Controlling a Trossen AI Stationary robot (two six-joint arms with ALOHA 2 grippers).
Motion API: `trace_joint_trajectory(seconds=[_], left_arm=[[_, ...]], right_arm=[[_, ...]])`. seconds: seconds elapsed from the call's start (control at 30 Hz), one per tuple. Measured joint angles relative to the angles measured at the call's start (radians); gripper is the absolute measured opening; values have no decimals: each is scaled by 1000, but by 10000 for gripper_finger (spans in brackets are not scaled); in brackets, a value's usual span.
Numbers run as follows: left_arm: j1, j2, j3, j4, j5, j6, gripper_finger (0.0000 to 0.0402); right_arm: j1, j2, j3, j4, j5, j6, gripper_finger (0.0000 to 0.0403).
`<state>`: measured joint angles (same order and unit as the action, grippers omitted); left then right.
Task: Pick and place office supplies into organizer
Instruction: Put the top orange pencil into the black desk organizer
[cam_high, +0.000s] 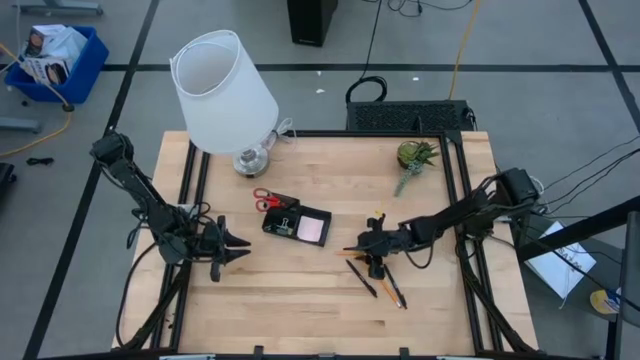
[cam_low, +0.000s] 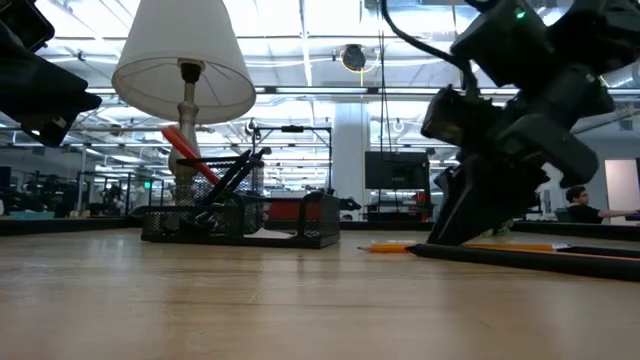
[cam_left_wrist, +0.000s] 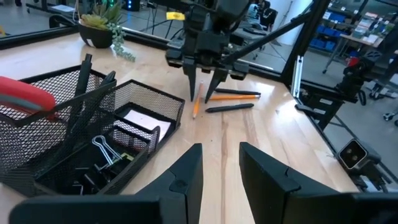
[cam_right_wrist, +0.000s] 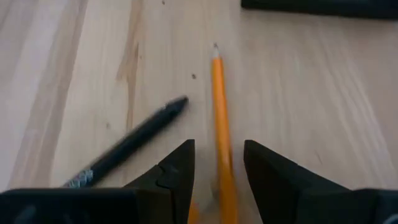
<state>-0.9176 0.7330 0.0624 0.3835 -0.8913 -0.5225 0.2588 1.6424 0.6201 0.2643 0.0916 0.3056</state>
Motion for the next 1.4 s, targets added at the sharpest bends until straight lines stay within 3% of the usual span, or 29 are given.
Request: trace_joint_trajectory(seconds=[0.4,0.77,1.2,1.4], left_arm=[[0,0,0,-17,1,-29,108],[0,0,0,-17,3,-37,108],[0,0,0,-15,3,-37,108],[0,0,0,-15,3,-37,108]], right_arm=[[-1,184,32,88,2,-14,115],[11,202,-117,375,63,-22,75],[12,207,-170,420,79,-56,82],[12,306,-172,575,92,-46,74]])
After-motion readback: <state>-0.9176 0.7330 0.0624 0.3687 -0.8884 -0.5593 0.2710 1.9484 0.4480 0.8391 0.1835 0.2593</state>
